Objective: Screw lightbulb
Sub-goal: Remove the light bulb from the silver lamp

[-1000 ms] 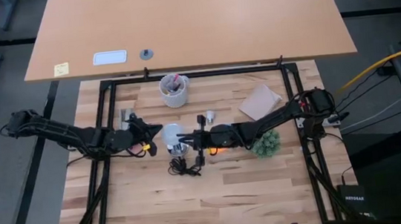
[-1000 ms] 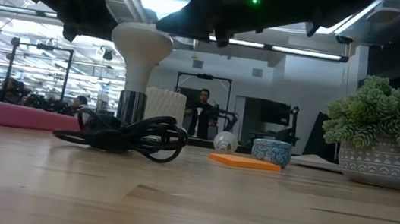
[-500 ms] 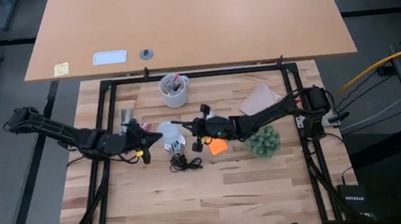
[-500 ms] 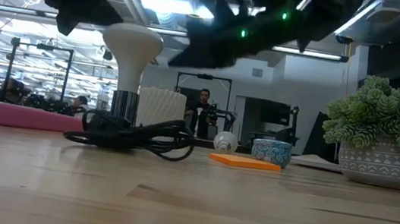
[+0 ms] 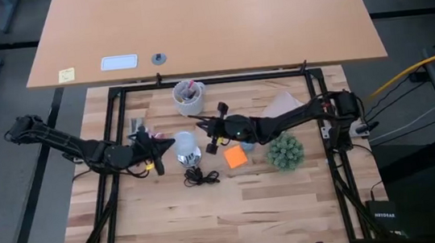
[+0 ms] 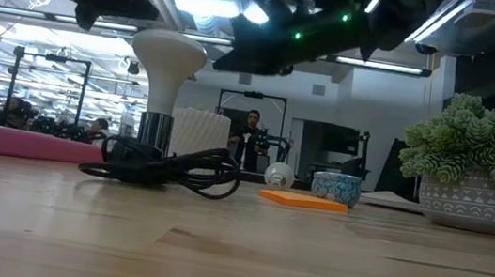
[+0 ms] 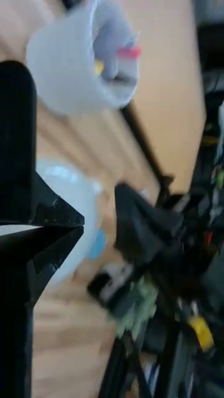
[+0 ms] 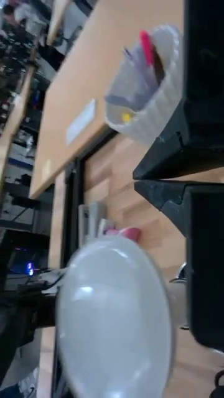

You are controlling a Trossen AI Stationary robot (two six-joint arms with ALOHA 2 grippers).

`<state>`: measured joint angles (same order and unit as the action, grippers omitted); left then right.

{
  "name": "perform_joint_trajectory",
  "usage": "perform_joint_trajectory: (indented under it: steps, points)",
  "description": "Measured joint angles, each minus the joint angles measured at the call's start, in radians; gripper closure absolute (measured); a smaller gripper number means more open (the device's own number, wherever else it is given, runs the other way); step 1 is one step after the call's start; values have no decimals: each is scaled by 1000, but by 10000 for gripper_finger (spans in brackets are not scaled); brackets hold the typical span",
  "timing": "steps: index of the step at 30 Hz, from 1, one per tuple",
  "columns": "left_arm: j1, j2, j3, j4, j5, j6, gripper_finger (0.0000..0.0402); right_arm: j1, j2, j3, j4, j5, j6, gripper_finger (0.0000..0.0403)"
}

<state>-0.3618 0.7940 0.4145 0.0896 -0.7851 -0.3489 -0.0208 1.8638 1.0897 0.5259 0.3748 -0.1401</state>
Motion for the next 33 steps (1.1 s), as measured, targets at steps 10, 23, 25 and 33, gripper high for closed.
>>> perform_joint_trajectory:
  steps: [10,23,25,33]
  points:
    - [47,0,0,-7,-152,90,401,105,-85,1,-3,-104,-23,384]
    - [102,2,0,-117,-62,-11,401,161,7,1,2,-97,8,384]
    - [101,2,0,-119,-33,-27,401,156,17,1,6,-97,9,384]
    - [101,34,0,-133,5,-75,401,136,20,1,4,-77,12,384]
